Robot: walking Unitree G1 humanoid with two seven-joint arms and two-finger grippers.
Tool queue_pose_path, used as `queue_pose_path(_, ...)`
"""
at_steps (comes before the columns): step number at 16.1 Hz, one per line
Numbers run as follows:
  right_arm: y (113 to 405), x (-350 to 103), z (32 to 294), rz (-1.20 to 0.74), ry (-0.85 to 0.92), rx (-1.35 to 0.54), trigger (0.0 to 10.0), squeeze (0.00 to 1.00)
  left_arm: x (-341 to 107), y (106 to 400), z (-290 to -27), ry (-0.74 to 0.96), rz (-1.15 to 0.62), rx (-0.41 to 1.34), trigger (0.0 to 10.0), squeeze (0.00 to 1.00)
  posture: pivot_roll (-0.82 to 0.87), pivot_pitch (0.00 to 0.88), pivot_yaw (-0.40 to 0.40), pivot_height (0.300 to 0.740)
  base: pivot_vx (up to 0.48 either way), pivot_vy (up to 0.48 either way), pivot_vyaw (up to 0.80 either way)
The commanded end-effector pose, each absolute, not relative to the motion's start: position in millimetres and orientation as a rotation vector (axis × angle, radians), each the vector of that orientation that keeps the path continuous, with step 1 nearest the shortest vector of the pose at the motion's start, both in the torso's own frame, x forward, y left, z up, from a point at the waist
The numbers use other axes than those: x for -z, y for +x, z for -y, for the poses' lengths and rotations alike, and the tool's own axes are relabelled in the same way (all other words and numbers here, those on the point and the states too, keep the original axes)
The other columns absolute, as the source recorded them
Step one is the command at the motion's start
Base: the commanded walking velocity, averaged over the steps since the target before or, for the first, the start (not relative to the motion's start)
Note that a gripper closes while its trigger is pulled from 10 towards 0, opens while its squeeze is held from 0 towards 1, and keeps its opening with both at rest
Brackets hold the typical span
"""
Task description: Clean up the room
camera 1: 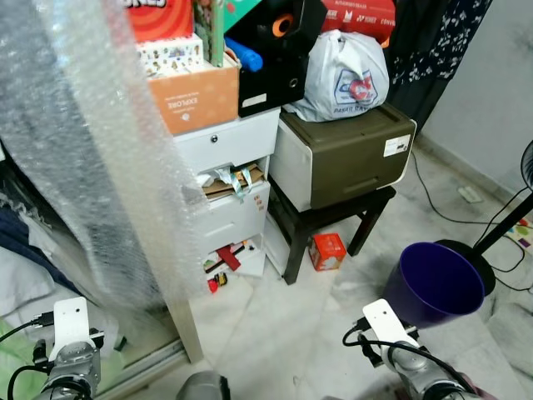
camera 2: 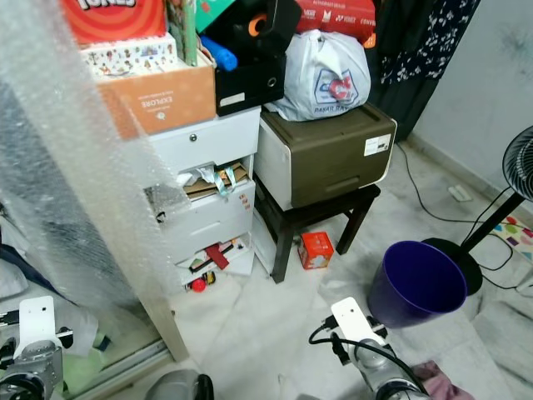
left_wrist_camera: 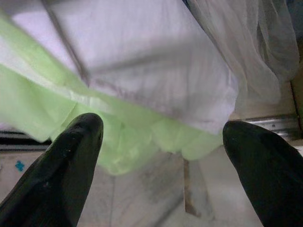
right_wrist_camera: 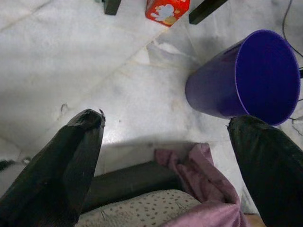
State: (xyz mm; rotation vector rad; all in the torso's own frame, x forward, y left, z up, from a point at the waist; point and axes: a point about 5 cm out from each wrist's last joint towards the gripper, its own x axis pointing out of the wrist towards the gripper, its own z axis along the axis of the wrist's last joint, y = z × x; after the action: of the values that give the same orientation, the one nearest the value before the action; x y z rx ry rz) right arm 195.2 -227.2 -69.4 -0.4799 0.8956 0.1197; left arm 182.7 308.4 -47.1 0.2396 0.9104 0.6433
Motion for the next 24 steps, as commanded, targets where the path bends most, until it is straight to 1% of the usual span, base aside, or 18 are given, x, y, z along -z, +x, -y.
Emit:
queue_pose_path(1, 200, 67, 223, -0.873, -0.458, -0.125, 10.0, 0.0, 44, 187, -310, 0.256, -0.897, -0.636, 10.0, 0.0, -0.02, 0.0, -0.029, 0.74, 0.0, 0.48, 0.0)
queue_pose_path(7, 207, 63, 224, -0.844, -0.43, -0.103, 10.0, 0.0, 44, 187, -310, 0.271, -0.895, -0.63, 10.0, 0.0, -0.03, 0.0, -0.023, 0.74, 0.0, 0.472, 0.0)
queue_pose_path(8, 207, 63, 224, -0.842, -0.428, -0.103, 10.0, 0.0, 42, 189, -311, 0.309, -0.876, -0.614, 10.0, 0.0, -0.02, 0.0, -0.027, 0.74, 0.0, 0.0, 0.0)
queue_pose_path(16, 205, 63, 227, -0.851, -0.427, -0.096, 10.0, 0.0, 43, 185, -313, 0.326, -0.883, -0.626, 10.0, 0.0, -0.03, 0.0, -0.028, 0.74, 0.0, 0.0, 0.0)
queue_pose_path(17, 205, 63, 226, -0.847, -0.468, -0.129, 10.0, 0.0, 43, 184, -312, 0.325, -0.882, -0.622, 10.0, 0.0, -0.03, 0.0, -0.029, 0.74, 0.0, 0.0, 0.8)
queue_pose_path(18, 205, 63, 226, -0.847, -0.473, -0.13, 10.0, 0.0, 44, 184, -312, 0.327, -0.883, -0.622, 10.0, 0.0, -0.03, 0.0, -0.03, 0.74, 0.0, 0.0, 0.8)
queue_pose_path(22, 206, 64, 225, -0.855, -0.468, -0.131, 10.0, 0.0, 47, 179, -311, 0.333, -0.898, -0.62, 10.0, 0.0, -0.03, 0.0, -0.027, 0.74, 0.0, 0.0, 0.8)
queue_pose_path(24, 206, 64, 223, -0.861, -0.463, -0.133, 10.0, 0.0, 50, 177, -308, 0.307, -0.913, -0.614, 10.0, 0.0, -0.03, 0.0, -0.027, 0.74, 0.0, 0.0, 0.8)
